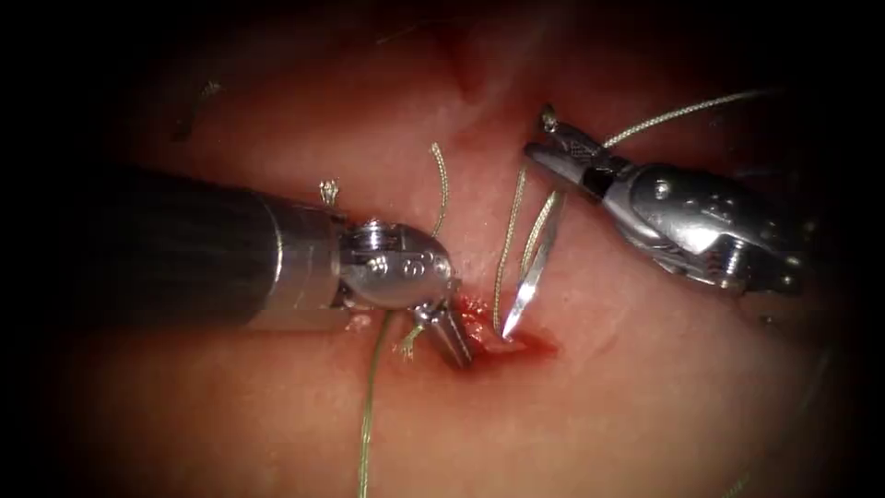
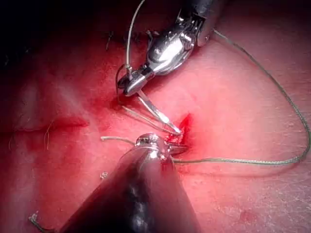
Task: Wound Closure
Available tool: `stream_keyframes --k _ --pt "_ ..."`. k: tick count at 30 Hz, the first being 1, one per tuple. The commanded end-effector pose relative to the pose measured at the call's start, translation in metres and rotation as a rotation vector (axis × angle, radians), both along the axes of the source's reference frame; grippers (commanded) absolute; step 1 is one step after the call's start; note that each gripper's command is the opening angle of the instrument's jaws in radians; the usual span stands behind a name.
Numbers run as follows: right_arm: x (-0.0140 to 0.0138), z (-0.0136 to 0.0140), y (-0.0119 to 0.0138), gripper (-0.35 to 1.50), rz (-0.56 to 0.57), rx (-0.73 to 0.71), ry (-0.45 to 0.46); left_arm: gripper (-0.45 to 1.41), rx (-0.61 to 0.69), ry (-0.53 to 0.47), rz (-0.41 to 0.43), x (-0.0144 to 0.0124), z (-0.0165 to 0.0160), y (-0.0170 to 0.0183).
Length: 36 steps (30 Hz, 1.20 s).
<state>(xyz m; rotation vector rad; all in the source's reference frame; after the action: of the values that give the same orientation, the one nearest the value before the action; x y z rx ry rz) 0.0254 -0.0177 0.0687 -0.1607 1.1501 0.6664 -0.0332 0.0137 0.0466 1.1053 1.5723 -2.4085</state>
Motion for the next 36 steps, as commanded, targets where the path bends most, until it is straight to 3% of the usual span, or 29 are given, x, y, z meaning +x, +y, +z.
stream_keyframes --k 1,12,20,36 --pt "0.0010 0.0009 -0.0005 -0.35 -0.007 -0.005 -0.007 -0.45 -0.008 -0.001 -0.003 -0.0003 0.0006 0.0001" --pt "0.0010 0.0028 -0.0014 -0.35 -0.044 -0.052 -0.055 -0.45 -0.028 -0.002 -0.021 0.0013 -0.0003 -0.0009" --pt "0.0018 0.0020 -0.0035 -0.35 -0.062 -0.045 -0.064 -0.45 -0.049 0.006 -0.069 0.0013 -0.0017 -0.0007" --pt "0.0012 0.0007 -0.0028 -0.35 -0.012 0.028 -0.025 -0.45 -0.082 0.025 -0.138 0.0004 -0.0049 -0.0038"
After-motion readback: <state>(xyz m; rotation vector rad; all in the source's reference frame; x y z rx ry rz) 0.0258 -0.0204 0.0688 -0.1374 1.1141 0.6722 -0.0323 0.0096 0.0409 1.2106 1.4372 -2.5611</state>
